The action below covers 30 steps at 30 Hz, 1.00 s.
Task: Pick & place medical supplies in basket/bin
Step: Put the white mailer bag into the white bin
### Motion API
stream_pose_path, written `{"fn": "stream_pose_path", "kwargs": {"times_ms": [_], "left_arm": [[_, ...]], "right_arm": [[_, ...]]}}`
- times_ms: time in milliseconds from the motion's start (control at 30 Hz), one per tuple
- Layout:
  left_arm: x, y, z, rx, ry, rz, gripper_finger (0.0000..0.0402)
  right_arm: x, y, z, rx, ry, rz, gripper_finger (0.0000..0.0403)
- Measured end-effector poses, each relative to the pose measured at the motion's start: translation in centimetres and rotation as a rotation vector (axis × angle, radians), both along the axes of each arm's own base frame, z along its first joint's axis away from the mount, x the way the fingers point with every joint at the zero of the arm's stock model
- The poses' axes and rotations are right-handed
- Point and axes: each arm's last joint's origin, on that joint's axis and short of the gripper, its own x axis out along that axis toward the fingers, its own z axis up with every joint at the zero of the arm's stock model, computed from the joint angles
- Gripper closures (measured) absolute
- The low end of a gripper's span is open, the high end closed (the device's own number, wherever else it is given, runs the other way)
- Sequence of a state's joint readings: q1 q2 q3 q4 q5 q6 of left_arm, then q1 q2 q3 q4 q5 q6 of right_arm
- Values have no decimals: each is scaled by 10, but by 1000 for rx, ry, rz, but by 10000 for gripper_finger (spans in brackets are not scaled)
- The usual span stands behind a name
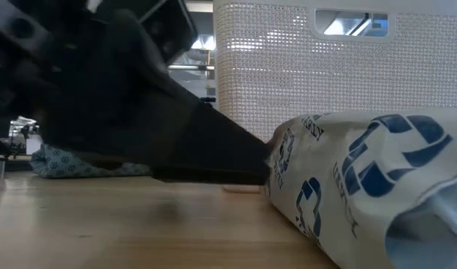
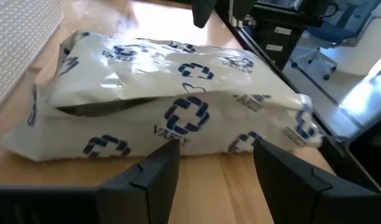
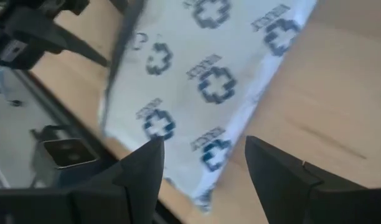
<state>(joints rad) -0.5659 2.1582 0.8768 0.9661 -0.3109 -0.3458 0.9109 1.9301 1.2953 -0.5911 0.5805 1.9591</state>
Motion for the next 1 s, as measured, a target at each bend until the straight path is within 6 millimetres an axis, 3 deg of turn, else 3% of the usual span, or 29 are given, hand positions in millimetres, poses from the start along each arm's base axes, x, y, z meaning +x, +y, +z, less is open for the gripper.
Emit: {"fn": "stream_pose_path", "kwargs": {"times_ms": [400,767,1000], "left_arm": [[9,2,-5,7,32,-13,203],[9,3,-6,16,46,-10,203],[9,3,-7,18,48,-9,203]], "right_arm": [[-6,-9,-12,-17,83,-58,177],[-11,-19,-44,32,-30,-77,177],[-11,-21,-48,48,-70,-80,177]]}}
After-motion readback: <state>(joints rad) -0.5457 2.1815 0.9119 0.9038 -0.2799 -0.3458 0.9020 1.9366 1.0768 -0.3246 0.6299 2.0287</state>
